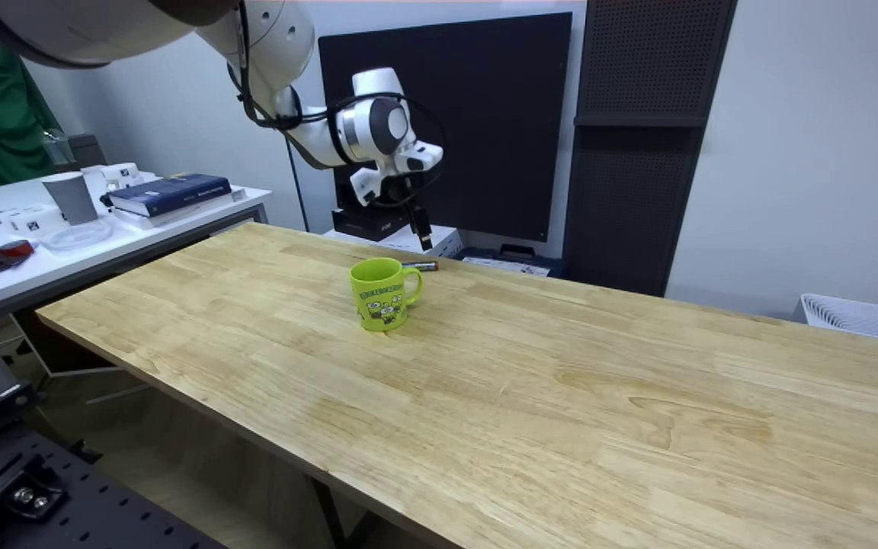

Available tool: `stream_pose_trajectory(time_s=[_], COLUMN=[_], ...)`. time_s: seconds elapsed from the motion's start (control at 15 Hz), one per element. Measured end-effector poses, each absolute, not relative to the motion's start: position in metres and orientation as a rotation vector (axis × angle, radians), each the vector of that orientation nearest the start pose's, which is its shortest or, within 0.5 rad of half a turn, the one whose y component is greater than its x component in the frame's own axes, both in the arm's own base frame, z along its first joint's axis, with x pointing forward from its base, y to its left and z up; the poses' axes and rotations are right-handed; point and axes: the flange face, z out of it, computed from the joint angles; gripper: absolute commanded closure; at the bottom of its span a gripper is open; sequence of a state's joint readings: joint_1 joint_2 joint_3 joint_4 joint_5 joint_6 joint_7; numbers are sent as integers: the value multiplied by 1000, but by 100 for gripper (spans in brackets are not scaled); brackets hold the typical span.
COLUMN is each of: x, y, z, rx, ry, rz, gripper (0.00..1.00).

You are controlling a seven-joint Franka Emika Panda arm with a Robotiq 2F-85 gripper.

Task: Place the marker in the mug

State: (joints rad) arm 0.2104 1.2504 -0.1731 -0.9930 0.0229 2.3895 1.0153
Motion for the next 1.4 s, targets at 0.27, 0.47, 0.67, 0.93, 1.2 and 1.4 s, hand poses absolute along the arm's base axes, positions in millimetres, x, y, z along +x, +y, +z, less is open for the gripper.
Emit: stream_pose_trajectory(time_s=[0.27,0.47,0.67,0.93,1.2,1.4], x=[769,766,770,771,769,768], y=[109,113,106,103,102,102], z=[86,93,117,150,149,148], rx=[-2778,-2692,-2641,-2643,-2649,-2650], ry=[1428,1478,1509,1517,1522,1523], rz=[-321,-247,-239,-224,-211,-209], gripper=[0,0,0,0,0,0])
